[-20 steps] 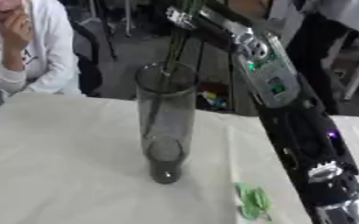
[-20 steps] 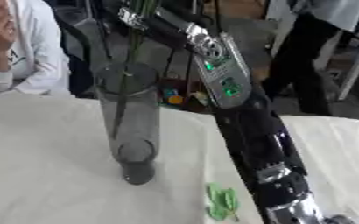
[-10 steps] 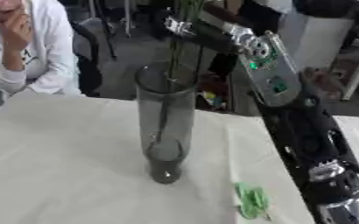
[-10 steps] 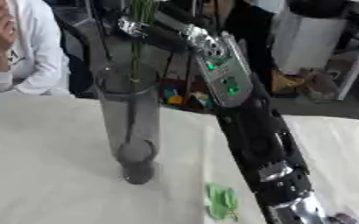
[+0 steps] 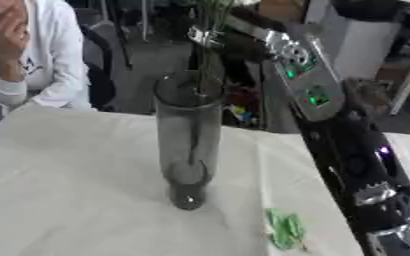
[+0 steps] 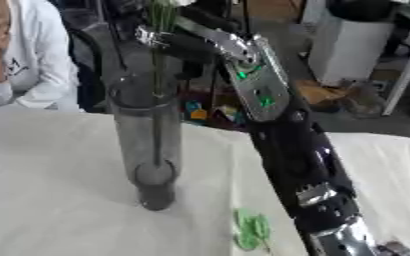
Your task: Arrange flowers into the vase.
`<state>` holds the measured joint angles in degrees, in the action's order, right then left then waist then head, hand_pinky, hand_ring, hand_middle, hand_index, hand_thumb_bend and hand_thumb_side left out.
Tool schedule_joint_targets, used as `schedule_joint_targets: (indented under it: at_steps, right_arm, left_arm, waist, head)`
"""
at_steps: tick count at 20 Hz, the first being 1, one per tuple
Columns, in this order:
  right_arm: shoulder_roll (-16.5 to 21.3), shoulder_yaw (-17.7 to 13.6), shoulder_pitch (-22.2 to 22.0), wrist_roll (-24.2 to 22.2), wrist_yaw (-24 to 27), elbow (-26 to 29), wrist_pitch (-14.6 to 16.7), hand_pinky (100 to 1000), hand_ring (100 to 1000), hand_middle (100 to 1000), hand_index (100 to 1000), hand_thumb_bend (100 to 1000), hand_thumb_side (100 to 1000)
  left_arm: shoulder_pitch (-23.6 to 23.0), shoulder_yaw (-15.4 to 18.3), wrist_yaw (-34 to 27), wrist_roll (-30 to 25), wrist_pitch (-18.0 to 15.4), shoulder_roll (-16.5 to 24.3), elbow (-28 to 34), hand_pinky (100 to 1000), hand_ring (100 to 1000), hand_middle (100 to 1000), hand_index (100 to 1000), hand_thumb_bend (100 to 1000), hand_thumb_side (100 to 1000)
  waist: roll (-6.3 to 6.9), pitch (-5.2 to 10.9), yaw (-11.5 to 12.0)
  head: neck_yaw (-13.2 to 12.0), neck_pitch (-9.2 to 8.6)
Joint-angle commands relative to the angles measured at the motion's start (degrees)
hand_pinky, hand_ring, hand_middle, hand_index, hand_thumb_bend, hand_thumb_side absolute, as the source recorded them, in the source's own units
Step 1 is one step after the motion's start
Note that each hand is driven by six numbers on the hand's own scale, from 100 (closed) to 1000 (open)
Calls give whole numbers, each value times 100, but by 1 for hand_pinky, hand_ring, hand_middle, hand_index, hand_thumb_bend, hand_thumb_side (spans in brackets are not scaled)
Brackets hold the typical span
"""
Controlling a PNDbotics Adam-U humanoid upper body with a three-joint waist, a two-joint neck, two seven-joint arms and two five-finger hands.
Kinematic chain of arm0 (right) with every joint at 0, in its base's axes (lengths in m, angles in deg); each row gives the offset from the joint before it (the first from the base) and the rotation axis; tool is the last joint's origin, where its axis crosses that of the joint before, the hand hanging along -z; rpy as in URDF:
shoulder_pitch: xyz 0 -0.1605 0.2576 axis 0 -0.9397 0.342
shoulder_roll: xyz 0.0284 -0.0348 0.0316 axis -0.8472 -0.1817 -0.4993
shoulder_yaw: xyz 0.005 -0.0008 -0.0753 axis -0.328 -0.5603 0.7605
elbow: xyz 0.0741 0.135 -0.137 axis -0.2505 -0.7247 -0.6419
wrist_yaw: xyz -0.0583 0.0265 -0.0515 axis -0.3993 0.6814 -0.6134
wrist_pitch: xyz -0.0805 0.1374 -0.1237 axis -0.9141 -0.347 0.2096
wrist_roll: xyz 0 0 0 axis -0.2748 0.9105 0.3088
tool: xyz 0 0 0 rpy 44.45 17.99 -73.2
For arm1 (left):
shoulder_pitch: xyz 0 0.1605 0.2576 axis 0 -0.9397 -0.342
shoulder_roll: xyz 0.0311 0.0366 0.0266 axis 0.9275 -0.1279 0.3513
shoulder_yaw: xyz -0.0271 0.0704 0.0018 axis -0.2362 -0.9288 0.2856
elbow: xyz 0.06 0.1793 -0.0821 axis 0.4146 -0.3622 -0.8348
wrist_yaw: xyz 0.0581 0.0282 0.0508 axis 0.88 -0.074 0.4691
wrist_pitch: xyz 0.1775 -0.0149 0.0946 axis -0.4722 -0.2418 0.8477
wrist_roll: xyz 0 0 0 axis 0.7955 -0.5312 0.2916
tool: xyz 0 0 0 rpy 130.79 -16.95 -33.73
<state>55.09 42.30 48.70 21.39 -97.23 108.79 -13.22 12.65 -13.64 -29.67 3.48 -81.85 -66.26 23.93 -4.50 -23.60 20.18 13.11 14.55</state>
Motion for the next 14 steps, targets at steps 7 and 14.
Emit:
schedule_joint_targets:
  at_steps: [7, 14]
  right_arm:
    - [128, 19, 75, -626, -35, 43, 150, 708, 872, 790, 899, 100, 1000]
    - [125, 8, 37, -992, -88, 23, 226, 741, 918, 834, 937, 100, 1000]
  left_arm:
    - [55, 23, -20, -27, -3, 68, 96, 792, 863, 877, 954, 100, 1000]
    - [65, 22, -34, -37, -9, 65, 96, 792, 863, 876, 954, 100, 1000]
  waist:
    - [43, 233, -6]
    - [38, 257, -7]
  head:
    - [-46, 25]
    - [-57, 25]
